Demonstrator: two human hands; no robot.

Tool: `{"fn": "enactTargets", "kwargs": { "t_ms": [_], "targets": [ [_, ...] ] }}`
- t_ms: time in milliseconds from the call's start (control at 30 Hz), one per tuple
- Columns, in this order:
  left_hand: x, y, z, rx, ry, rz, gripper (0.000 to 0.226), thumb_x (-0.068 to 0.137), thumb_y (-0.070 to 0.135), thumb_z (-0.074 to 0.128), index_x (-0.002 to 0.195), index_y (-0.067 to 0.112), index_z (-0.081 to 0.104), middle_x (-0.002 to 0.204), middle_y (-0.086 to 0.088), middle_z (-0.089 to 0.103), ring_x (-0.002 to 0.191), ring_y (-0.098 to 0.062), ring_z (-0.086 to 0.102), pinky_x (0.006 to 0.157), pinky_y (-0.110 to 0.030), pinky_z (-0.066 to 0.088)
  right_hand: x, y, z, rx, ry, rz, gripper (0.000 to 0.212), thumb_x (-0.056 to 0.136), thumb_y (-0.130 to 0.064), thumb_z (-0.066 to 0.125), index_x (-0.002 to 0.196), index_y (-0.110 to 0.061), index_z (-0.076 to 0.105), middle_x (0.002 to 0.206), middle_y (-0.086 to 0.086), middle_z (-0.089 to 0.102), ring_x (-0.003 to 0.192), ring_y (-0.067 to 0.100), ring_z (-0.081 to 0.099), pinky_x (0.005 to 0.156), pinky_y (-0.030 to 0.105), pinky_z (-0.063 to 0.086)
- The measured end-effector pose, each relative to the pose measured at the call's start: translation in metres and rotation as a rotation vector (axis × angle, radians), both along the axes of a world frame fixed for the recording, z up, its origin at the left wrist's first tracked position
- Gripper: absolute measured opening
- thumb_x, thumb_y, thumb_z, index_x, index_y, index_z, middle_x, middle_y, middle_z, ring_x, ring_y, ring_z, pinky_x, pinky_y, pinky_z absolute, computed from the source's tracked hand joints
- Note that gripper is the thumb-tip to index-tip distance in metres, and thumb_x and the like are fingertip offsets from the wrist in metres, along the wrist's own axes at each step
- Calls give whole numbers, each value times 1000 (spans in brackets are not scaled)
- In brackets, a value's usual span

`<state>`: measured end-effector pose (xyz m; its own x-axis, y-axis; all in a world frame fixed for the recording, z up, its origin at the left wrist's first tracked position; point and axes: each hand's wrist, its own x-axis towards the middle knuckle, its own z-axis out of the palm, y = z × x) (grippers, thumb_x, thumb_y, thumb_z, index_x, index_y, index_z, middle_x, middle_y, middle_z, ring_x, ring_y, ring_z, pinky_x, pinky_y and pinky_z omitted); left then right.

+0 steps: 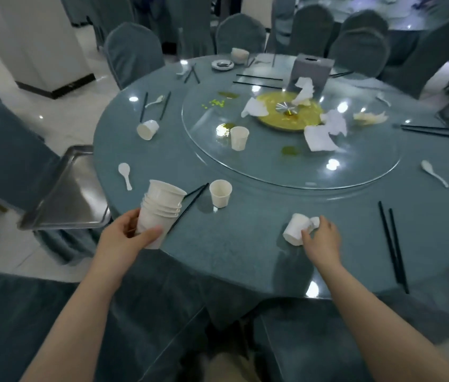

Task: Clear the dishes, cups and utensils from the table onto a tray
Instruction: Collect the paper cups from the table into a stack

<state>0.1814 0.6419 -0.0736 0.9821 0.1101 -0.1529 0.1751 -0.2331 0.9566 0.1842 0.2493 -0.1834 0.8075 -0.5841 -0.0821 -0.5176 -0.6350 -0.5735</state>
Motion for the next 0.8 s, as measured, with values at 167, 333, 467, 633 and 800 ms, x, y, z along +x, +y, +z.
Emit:
{"fn": "enactTargets", "kwargs": {
  "t_ms": [167, 333, 467, 633, 800],
  "targets": [
    [33, -9, -6, -12, 25, 22, 51, 77, 14, 75, 122, 27, 56, 101, 15, 65, 93, -6, 63, 76, -24, 47, 21, -5, -5, -90, 108, 143, 42, 85, -24, 66, 115, 2, 52, 128, 22, 49, 120, 37, 42, 100, 40, 33],
    [52, -14, -19, -46, 78, 48, 41, 77, 13, 75, 111, 30, 61, 97, 16, 69, 92, -6, 65, 76, -24, 48, 41, 13, 0, 197, 55, 320, 25, 76, -5, 71, 92, -16, 55, 141, 12, 41, 131, 24, 40, 98, 25, 29],
    [61, -10, -24, -65, 99, 105, 36, 77, 11, 75, 103, 33, 62, 101, 11, 70, 95, -9, 66, 84, -30, 49, 76, 35, 13, 424, -57, 273, 20, 73, -7, 68, 84, -14, 53, 90, 13, 57, 76, 24, 53, 65, 30, 40],
    [63, 7, -23, -26, 135, 186, 50, 76, 13, 76, 120, 28, 57, 103, 14, 67, 95, -8, 64, 79, -27, 48, 136, 78, 33, 633, -185, 420, 77, 70, -22, 74, 131, -43, 31, 117, -13, 56, 99, 9, 60, 84, 26, 48],
    [55, 21, -23, -2, 156, 279, 47, 77, 13, 75, 116, 32, 56, 100, 15, 65, 96, -8, 62, 79, -28, 47, 172, 108, 10, 408, -78, 595, 84, 75, -19, 70, 147, -28, 27, 143, -5, 39, 131, 14, 39, 99, 24, 31]
  ]
}}
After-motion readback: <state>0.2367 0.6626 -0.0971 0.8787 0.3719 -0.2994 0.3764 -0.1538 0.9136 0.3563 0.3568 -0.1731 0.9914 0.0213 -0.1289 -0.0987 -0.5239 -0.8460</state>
